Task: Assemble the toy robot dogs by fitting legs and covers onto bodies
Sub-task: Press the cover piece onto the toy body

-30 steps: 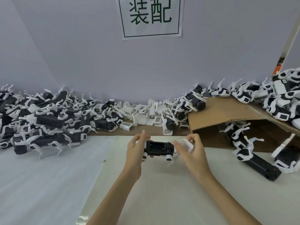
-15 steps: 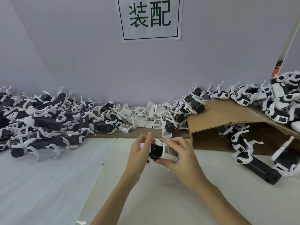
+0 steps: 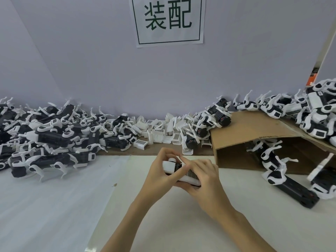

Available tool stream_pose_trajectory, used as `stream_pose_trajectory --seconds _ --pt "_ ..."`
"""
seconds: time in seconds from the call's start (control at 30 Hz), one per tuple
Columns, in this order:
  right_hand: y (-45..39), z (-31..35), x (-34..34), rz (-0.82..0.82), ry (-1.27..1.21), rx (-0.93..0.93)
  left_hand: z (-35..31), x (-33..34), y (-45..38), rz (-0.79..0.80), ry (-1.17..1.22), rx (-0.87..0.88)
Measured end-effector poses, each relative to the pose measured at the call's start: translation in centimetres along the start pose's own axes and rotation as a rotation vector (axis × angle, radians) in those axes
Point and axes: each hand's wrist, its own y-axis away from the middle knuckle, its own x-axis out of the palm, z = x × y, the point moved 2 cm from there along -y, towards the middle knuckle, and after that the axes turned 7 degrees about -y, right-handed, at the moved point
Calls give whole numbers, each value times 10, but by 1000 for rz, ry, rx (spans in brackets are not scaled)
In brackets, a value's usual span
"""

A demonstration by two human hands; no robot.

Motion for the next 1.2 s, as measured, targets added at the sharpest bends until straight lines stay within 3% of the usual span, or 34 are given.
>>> stream_pose_trajectory --seconds 0.13,0.53,0.87,1.2 --pt "2 -3 4 -10 -264 125 1 0 -1 17 25 -17" --pt "3 -1 2 -23 -61 62 -3 0 0 33 109 -68" --pt "0 -6 -4 159 -80 106 -3 -3 0 45 174 -90" --pt "3 -4 4 217 215 33 3 -2 -2 56 166 -95"
